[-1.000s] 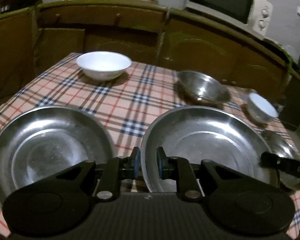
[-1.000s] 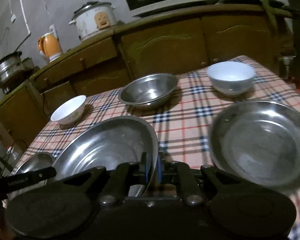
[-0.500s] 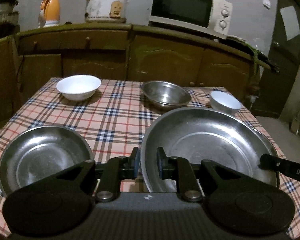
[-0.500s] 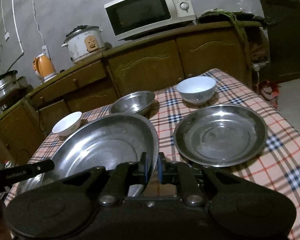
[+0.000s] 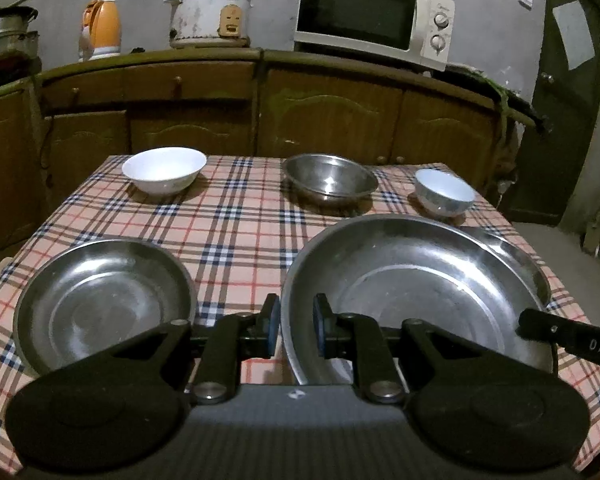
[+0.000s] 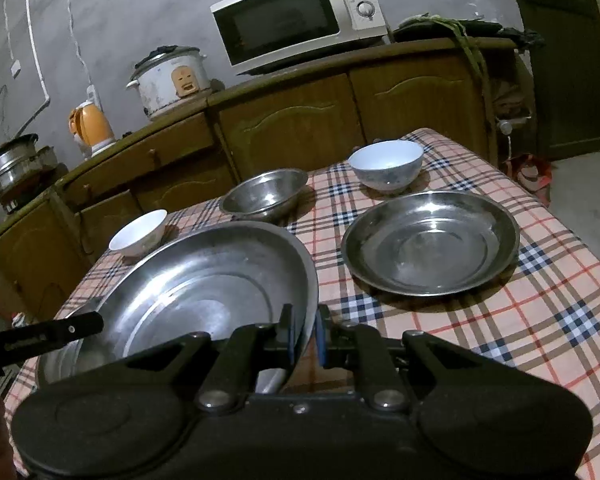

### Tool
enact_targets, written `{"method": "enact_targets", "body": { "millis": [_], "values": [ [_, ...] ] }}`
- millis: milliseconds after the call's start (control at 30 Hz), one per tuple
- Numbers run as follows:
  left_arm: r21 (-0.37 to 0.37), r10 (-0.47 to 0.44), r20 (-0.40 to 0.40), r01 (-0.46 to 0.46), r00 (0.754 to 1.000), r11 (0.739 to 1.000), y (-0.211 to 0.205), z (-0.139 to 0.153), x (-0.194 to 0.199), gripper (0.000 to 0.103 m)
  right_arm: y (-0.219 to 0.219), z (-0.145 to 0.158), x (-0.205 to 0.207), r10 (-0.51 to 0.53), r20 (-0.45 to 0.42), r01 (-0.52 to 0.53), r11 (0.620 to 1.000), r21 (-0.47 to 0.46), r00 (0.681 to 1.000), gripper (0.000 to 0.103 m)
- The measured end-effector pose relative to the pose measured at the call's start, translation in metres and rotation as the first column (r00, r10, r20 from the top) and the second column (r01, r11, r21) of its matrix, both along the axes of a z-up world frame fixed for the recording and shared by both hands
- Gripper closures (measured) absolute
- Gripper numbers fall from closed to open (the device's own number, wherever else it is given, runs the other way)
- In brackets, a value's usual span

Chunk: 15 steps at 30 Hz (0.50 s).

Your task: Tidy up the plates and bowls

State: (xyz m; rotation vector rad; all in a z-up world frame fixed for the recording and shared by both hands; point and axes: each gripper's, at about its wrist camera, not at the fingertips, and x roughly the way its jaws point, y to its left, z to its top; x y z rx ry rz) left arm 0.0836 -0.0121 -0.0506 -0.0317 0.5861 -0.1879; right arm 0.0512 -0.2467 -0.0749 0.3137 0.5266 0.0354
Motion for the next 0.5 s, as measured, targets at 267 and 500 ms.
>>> {"method": "enact_targets", "body": {
  "millis": [267,500],
  "values": [
    [0.013,0.014,0.0,-0.014,1.0,1.0,0.0042,-0.0023,-0.003,0.085,0.0055,-0.0066,0.003,0.014,-0.011,-0.014,1.0,-0.005,1.0,0.088],
    [0.029,0.02,0.0,-0.02,1.0,0.999,0.0036,-0.0059,-0.0041,0.085,0.0069,-0.0111,0.006,0.02,-0.021,-0.02,1.0,-0.011,1.0,0.088]
  ]
}}
